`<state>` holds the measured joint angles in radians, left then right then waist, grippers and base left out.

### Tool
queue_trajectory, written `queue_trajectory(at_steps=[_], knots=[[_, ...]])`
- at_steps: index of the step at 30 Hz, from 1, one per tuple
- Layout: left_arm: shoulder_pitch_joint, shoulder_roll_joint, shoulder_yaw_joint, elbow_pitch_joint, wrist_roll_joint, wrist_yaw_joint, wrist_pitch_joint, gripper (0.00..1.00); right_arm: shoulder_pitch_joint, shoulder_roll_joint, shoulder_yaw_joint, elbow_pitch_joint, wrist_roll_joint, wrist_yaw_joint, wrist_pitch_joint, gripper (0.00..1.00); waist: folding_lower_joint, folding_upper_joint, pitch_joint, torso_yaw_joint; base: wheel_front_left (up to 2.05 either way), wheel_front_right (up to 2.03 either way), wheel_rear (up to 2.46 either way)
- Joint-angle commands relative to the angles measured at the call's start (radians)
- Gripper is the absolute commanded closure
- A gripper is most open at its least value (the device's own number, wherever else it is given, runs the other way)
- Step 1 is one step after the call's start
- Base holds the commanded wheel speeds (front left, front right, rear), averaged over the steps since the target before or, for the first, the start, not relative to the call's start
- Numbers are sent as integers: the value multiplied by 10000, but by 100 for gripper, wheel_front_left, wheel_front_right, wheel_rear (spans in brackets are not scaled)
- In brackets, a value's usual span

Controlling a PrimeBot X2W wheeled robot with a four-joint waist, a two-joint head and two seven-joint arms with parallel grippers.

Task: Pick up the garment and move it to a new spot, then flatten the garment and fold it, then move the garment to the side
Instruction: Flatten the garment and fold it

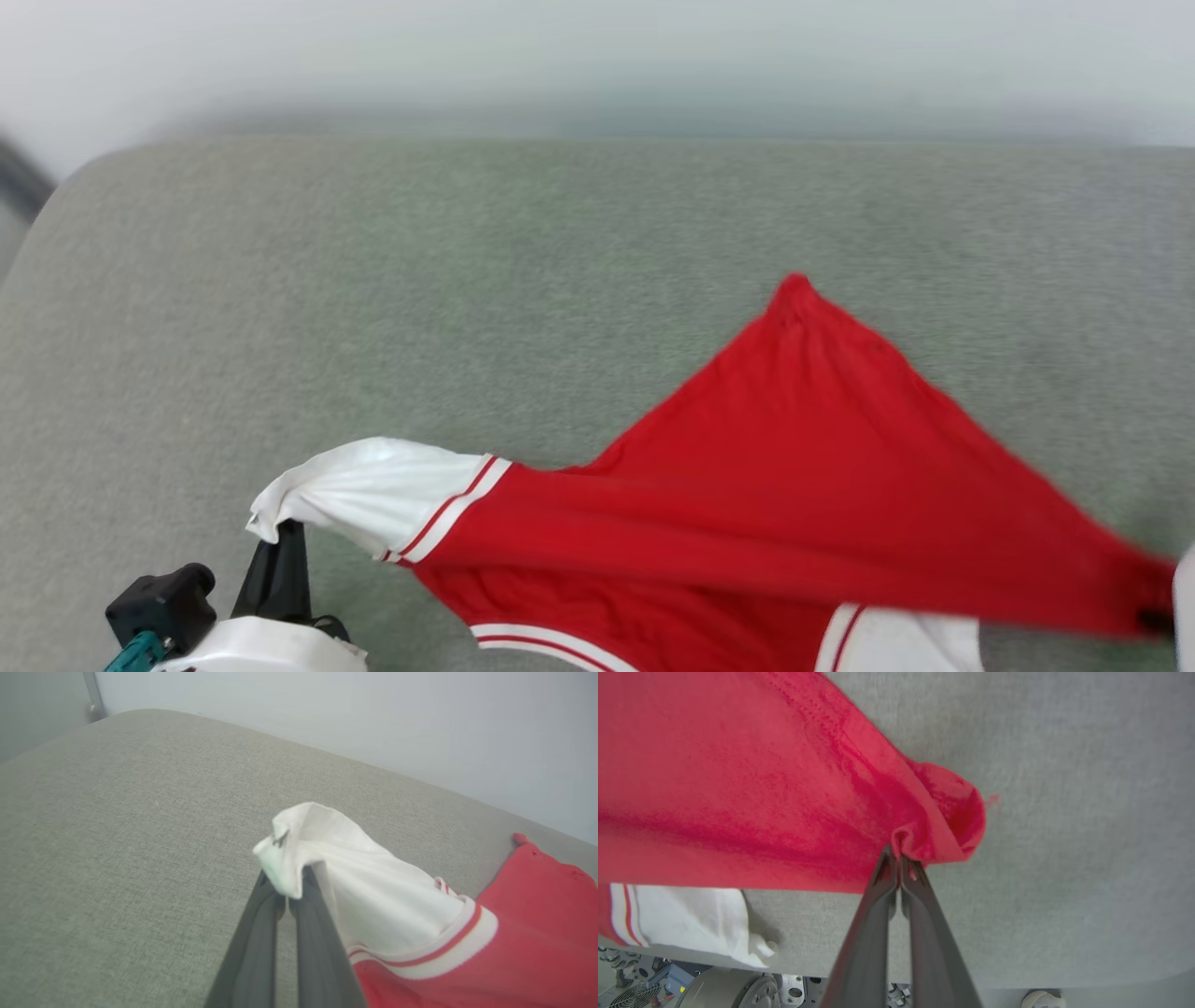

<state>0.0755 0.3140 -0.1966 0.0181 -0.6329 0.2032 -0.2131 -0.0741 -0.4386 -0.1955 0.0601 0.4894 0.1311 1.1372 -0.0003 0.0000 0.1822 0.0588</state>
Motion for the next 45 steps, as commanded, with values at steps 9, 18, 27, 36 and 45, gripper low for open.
queue_trajectory(at_steps=[9, 18, 27, 36, 45], knots=[[415, 168, 164, -227, -257, 166, 325, 100, 2634, 1636, -477, -570, 73, -7, -106, 20, 3, 0, -481, -1061, 0, 0, 0], [368, 416, 62, -575, -101, 338, 606, 100, 1547, 2217, -1088, -697, -177, -7, -3159, 0, 3, 0, -211, -1271, 0, 0, 0], [-398, 471, -421, -1205, 348, 301, 842, 100, -676, 2089, -763, -30, -307, -7, -6694, 0, 3, 0, 556, -916, 0, 0, 0], [-1113, 333, -749, -1755, 649, 329, 851, 100, -2711, 1280, 1091, 155, 70, -5, -5570, 0, 3, 0, 1528, -424, 0, 0, 0], [-1858, 28, -1044, -1620, 682, 82, 583, 100, -4479, 753, 2409, 230, 210, -7, -1294, 0, 3, 0, 2302, 246, 0, 0, 0]])
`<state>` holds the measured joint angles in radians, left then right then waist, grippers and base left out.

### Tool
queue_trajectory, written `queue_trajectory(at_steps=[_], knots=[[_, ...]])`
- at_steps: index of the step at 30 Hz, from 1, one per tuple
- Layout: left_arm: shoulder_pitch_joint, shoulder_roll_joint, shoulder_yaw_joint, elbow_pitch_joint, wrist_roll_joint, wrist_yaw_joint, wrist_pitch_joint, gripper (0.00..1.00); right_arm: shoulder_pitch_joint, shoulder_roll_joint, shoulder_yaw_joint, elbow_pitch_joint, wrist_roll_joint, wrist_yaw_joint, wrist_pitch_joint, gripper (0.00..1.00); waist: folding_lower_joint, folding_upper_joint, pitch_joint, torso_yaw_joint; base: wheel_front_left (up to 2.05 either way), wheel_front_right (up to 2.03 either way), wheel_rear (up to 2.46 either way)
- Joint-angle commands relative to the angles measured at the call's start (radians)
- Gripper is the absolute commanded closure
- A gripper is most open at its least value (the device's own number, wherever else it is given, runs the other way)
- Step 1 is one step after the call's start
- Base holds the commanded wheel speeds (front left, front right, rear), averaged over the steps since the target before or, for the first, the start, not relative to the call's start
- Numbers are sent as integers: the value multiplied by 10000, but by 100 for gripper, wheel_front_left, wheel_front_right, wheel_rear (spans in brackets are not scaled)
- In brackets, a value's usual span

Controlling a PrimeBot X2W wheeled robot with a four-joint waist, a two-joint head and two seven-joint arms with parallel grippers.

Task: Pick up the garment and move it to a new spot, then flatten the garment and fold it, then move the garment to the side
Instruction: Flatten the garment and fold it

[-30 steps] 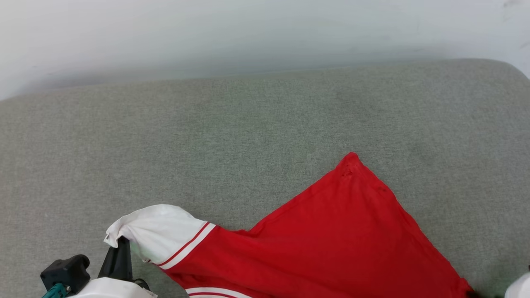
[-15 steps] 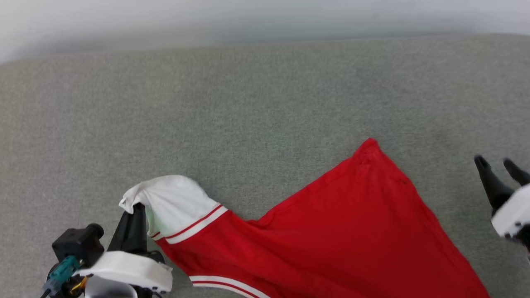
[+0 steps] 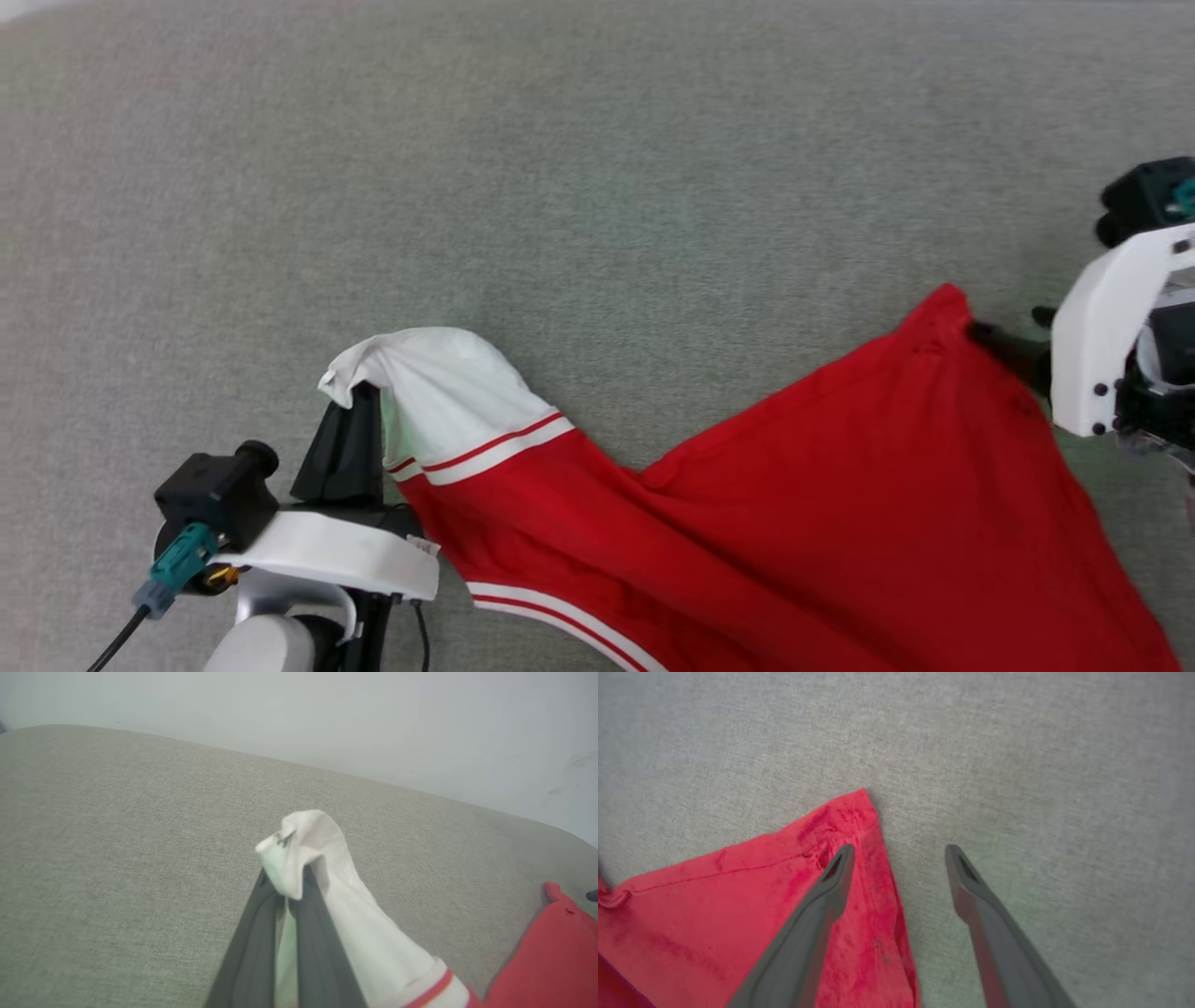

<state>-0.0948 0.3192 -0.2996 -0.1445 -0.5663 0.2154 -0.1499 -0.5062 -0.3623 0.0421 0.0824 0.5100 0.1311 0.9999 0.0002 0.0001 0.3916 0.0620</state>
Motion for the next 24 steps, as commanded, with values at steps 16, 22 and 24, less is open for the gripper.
queue_trajectory(at_steps=[16, 22, 24], knots=[[-777, -160, -294, 772, -10, -437, -320, 100, 89, -12, 1766, 1508, 518, -4, 1472, 100, -2, -1, 484, 721, 0, 0, 0], [-850, 61, -173, 1049, -66, -462, -267, 100, -376, -341, 1789, 1375, 460, -4, 226, 100, -2, -1, -134, 556, 0, 0, 0], [-1041, 126, -159, 1131, -63, -537, -221, 100, -485, -470, 1655, 1389, 314, -5, -273, 100, -2, -1, -423, 489, 0, 0, 0]])
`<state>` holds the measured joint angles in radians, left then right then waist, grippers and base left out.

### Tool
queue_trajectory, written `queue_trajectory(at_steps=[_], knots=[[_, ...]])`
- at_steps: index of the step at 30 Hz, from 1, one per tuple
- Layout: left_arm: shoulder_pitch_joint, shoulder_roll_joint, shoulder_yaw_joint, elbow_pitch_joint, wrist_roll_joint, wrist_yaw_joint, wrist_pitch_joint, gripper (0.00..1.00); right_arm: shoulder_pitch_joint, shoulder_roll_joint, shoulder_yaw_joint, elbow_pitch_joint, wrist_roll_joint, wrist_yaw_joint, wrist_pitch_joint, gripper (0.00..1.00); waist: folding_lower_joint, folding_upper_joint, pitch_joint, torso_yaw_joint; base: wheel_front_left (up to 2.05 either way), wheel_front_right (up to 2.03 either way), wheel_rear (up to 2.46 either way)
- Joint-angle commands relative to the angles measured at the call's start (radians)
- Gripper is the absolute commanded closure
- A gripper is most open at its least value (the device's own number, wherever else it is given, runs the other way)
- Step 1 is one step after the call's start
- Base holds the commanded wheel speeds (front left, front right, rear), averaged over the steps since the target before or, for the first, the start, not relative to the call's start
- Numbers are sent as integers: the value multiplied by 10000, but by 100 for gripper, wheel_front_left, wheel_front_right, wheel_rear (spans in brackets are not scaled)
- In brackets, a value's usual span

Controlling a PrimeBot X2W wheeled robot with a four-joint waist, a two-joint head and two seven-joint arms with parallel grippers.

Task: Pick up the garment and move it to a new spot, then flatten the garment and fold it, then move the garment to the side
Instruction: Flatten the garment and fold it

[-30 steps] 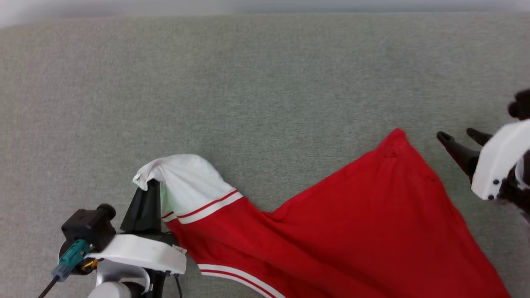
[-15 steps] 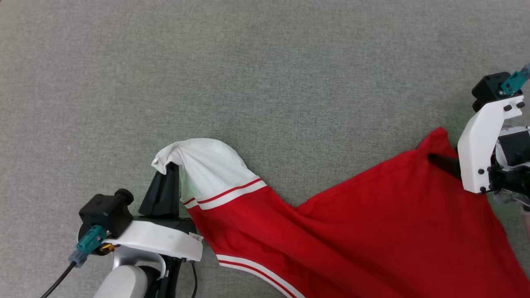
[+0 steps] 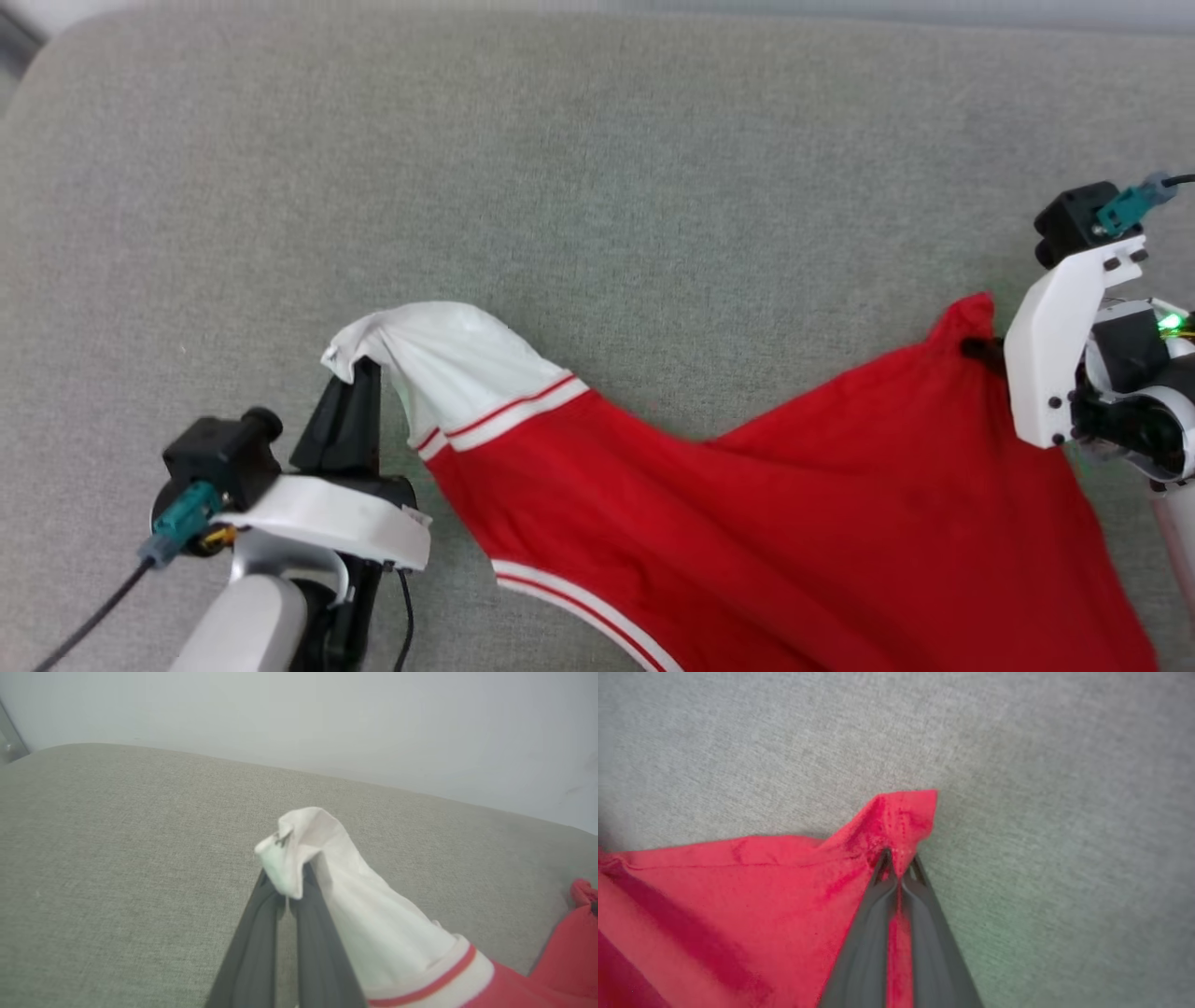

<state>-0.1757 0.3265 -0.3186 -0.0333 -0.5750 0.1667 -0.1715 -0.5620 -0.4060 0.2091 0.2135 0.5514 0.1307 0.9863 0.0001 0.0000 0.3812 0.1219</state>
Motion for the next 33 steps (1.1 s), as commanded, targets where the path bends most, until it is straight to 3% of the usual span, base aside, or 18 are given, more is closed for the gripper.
queue_trajectory(at_steps=[1, 10, 18, 25, 33], knots=[[-342, 94, 43, 74, 13, -89, 38, 100, 33, -53, -109, 114, -154, -2, -387, 100, -1, 0, -476, -154, 0, 0, 0], [-2429, 476, 20, 1017, 43, -696, 624, 100, -340, 385, -1052, 732, -834, -2, -2311, 100, -1, 0, -1860, -498, 0, 0, 0], [-5480, 213, 37, 3029, -58, -1192, 1024, 100, -1484, 667, -1465, 1053, -1302, -2, -3679, 100, -1, 0, -2244, -763, 0, 0, 0], [-8438, -33, 189, 4947, 136, -1466, 666, 100, -3524, 779, -1835, 1398, -1864, -2, -4762, 100, -1, 0, -1587, -1034, 0, 0, 0], [-11593, 321, 382, 6278, 561, -1651, 128, 100, -6293, 947, -1911, 2021, -2081, -2, -5810, 100, -1, 0, -37, -1454, 0, 0, 0]])
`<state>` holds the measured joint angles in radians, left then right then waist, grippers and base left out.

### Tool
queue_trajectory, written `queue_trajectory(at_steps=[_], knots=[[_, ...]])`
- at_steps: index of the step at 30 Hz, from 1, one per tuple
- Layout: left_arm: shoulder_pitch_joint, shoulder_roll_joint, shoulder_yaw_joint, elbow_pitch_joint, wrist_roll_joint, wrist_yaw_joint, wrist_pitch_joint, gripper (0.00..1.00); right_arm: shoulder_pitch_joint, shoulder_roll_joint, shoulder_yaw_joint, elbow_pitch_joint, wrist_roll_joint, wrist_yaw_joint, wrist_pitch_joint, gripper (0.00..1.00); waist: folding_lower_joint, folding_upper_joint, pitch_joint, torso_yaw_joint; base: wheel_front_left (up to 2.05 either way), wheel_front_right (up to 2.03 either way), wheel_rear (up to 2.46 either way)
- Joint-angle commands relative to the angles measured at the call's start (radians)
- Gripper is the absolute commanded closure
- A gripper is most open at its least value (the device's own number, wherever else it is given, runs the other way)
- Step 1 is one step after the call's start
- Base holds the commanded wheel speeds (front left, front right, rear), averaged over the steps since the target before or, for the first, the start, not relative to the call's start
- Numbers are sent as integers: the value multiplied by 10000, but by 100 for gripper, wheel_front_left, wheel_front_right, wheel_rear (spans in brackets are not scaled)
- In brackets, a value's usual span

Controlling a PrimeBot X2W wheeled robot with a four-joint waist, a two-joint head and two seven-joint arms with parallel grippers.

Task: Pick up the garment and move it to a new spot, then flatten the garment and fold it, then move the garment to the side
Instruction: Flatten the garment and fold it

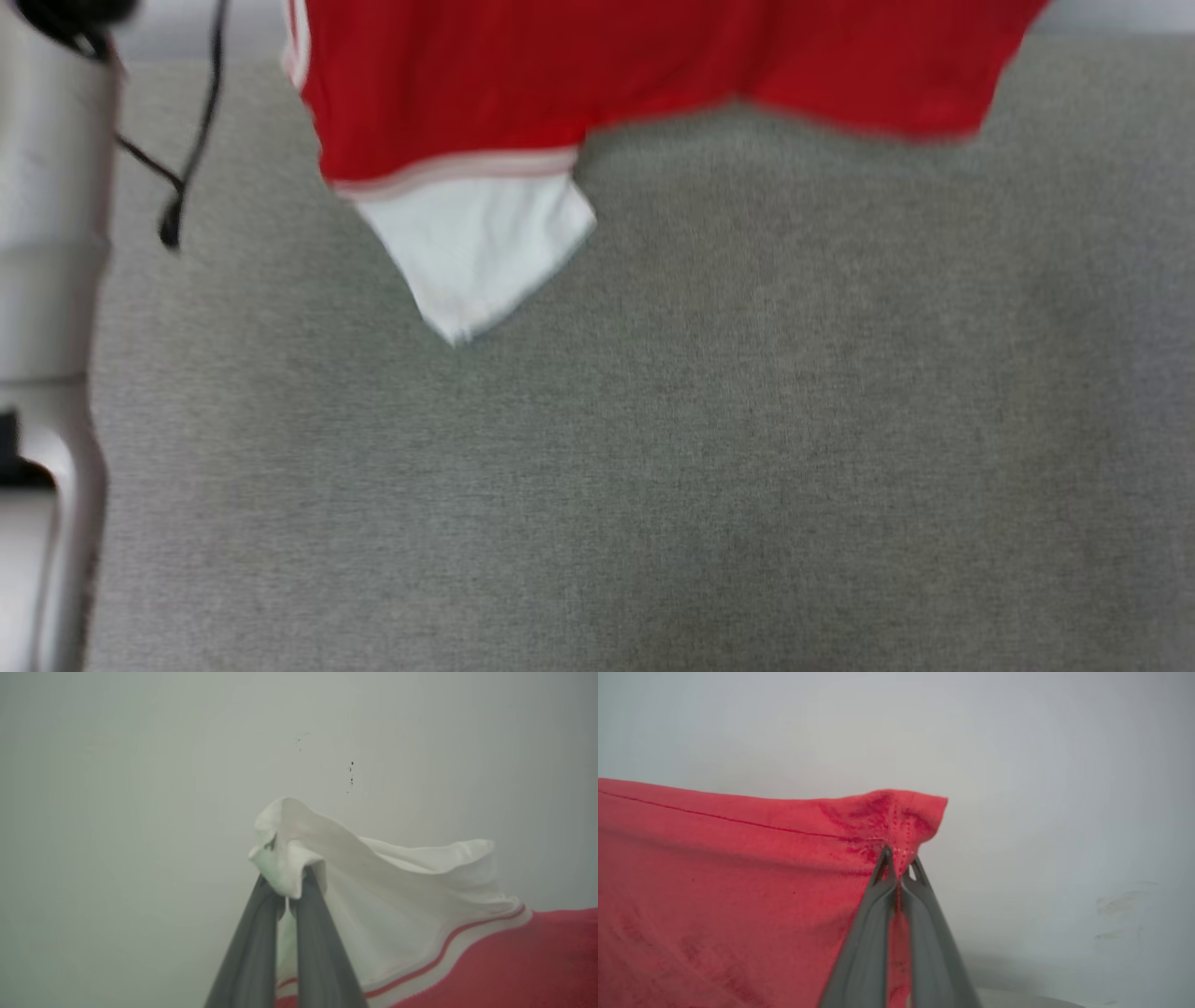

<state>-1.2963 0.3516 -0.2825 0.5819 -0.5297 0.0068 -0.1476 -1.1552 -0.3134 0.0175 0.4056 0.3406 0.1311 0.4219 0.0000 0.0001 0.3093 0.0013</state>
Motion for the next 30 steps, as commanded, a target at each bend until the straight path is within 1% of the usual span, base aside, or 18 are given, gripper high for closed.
queue_trajectory(at_steps=[1, 8, 15, 20, 21, 26, 30], knots=[[-757, 142, 35, 255, 160, -55, -141, 100, -695, 2, 52, 162, -36, -5, -296, 100, 0, -1, 901, -296, 0, 0, 0], [-2893, 399, -8, 811, 483, -225, -369, 100, -2703, -116, 173, 761, -99, -7, -1223, 100, 0, -1, 2312, -485, 0, 0, 0], [-3956, 464, -86, 1316, 579, -371, -476, 100, -3870, -151, 680, 1458, 5, -7, -1829, 100, 0, -1, 3307, -559, 0, 0, 0], [-4048, 385, -55, 1710, 455, -410, -575, 100, -4174, -51, 1069, 1875, 203, -5, -2104, 100, 0, -1, 3716, -551, 0, 0, 0], [-4018, 343, -38, 1898, 406, -473, -654, 100, -4265, -61, 1293, 2084, 309, -5, -2208, 100, 0, -1, 3900, -543, 0, 0, 0], [-3598, 208, 23, 2460, 103, -676, -798, 100, -4223, -153, 1883, 2614, 646, -5, -2456, 100, 0, -1, 4028, -463, 0, 0, 0], [-3178, 62, 40, 2786, -37, -832, -901, 100, -3932, -225, 2250, 2922, 839, -7, -2622, 100, 0, -1, 3901, -378, 0, 0, 0]])
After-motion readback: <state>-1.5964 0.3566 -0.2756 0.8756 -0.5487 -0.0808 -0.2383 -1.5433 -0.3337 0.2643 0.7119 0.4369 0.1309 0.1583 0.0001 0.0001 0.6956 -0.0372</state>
